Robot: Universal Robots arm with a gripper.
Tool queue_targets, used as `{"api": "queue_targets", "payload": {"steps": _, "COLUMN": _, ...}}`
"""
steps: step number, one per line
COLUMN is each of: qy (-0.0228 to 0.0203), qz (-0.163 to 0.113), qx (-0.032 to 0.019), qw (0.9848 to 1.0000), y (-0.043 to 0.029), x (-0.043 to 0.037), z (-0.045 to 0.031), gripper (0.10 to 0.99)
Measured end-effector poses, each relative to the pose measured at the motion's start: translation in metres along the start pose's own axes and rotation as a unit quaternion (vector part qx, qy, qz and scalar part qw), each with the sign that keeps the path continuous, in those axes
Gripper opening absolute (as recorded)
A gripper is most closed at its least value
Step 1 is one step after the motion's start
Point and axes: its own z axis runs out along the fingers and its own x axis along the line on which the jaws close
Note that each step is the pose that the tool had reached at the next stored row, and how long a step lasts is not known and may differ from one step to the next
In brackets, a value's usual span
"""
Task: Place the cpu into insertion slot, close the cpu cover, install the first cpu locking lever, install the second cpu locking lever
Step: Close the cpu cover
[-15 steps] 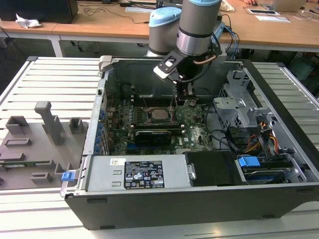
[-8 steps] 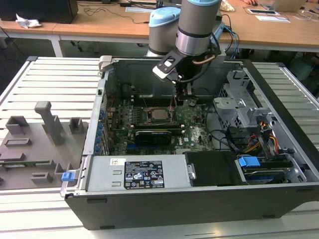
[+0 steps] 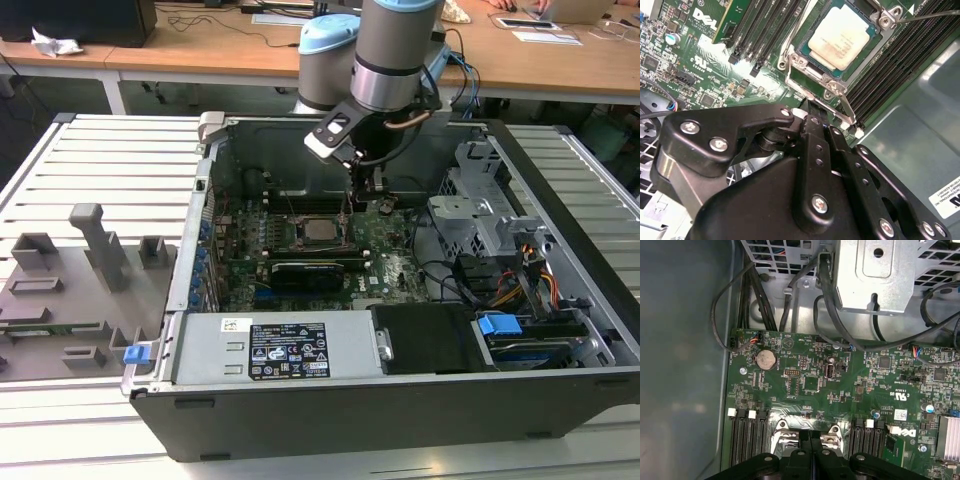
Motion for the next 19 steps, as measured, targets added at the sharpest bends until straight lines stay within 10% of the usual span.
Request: {"api": "queue_targets", "payload": {"steps": 19, "qy": 0.0, "qz": 0.0, "qx": 0.0, "qw": 1.0, "y": -0.0131, "x": 0.001, "z": 0.0002, "gripper": 0.106}}
